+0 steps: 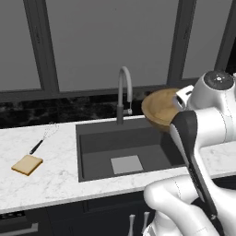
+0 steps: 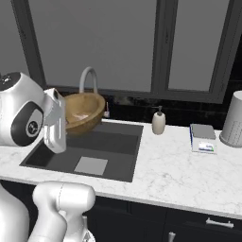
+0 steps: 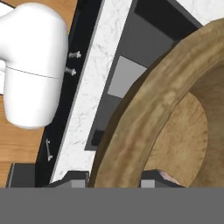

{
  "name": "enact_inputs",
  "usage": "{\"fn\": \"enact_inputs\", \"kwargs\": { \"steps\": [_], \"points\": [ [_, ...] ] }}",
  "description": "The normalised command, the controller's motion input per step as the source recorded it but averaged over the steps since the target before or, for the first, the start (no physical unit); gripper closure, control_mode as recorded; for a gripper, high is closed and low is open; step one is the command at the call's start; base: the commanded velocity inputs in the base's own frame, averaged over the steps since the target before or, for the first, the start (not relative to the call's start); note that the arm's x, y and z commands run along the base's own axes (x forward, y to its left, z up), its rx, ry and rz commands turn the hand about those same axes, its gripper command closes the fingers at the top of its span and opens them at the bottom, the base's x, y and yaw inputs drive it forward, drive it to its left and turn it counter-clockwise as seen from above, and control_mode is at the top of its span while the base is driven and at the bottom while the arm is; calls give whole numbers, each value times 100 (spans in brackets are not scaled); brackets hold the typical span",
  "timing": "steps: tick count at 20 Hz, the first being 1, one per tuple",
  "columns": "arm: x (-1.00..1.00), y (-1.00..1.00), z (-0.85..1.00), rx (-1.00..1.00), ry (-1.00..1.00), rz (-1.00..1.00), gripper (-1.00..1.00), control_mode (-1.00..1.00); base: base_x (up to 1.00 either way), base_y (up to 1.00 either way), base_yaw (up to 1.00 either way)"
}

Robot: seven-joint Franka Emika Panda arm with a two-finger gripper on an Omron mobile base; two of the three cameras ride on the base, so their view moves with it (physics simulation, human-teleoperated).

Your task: Pick the garlic from the sink and place it in the bowl. Then pick the bowl and place it in the microwave. Then close the microwave door and press the start button.

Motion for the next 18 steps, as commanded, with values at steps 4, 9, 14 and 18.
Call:
{"fn": "enact_inputs", "kwargs": {
  "steps": [4, 9, 14, 18],
  "points": [
    [0, 3, -4, 0, 5, 0, 100, 100, -12, 0, 0],
    [0, 0, 0, 0, 0, 0, 100, 100, -94, 0, 0],
    [0, 0, 0, 0, 0, 0, 100, 100, -67, 0, 2],
    [0, 0, 0, 0, 0, 0, 100, 100, -5, -16, 60]
  ]
}}
